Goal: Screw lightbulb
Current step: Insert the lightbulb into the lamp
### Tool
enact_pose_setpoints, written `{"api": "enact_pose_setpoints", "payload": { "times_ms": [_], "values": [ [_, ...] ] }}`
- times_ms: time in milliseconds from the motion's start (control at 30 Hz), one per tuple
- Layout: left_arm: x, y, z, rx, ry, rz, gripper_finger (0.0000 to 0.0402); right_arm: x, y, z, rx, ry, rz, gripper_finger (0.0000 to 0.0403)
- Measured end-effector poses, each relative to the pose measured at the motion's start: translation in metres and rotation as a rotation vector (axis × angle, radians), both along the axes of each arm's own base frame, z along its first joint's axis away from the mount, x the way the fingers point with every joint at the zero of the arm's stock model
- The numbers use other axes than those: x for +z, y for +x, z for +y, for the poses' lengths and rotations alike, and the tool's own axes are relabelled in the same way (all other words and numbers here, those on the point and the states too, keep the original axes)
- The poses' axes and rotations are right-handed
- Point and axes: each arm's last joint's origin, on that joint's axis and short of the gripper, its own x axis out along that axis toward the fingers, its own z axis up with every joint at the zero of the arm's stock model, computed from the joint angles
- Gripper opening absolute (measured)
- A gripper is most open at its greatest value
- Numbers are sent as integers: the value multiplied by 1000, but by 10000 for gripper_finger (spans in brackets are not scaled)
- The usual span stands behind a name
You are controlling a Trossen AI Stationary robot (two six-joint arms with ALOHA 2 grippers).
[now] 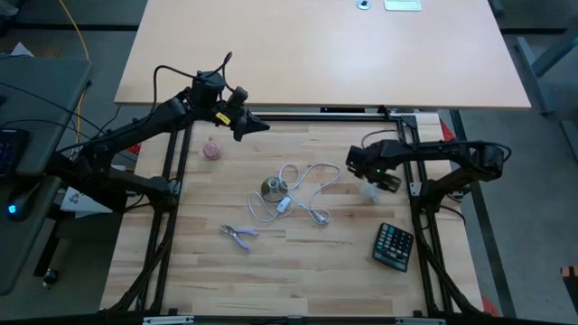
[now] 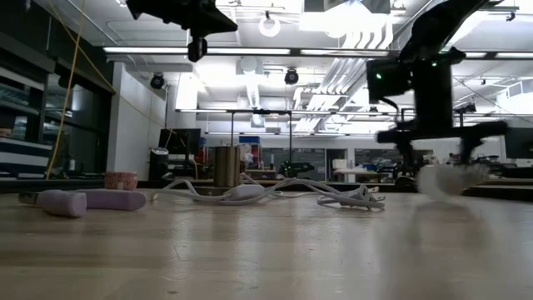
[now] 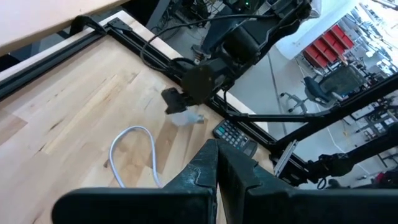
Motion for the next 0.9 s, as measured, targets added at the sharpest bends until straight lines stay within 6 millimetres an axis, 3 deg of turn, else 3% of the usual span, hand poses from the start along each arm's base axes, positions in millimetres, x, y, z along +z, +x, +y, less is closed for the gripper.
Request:
{"api": "enact_pose_setpoints", "payload": {
  "times_ms": [167,467,733,900],
  "values": [
    [4,-4,-3,7,-10,-12,0,3,14,-4,70,-59,-126,259],
    [21,-19,-13,22,-12,-69,0,21,24,-9,418,-111,-121,259],
    [38,-37,-26,33,23,-131,0,71,54,-5,1037,-335,-117,259],
    [41,-40,-28,40,9,-141,0,92,67,1,1218,-425,-151,259]
  ]
}}
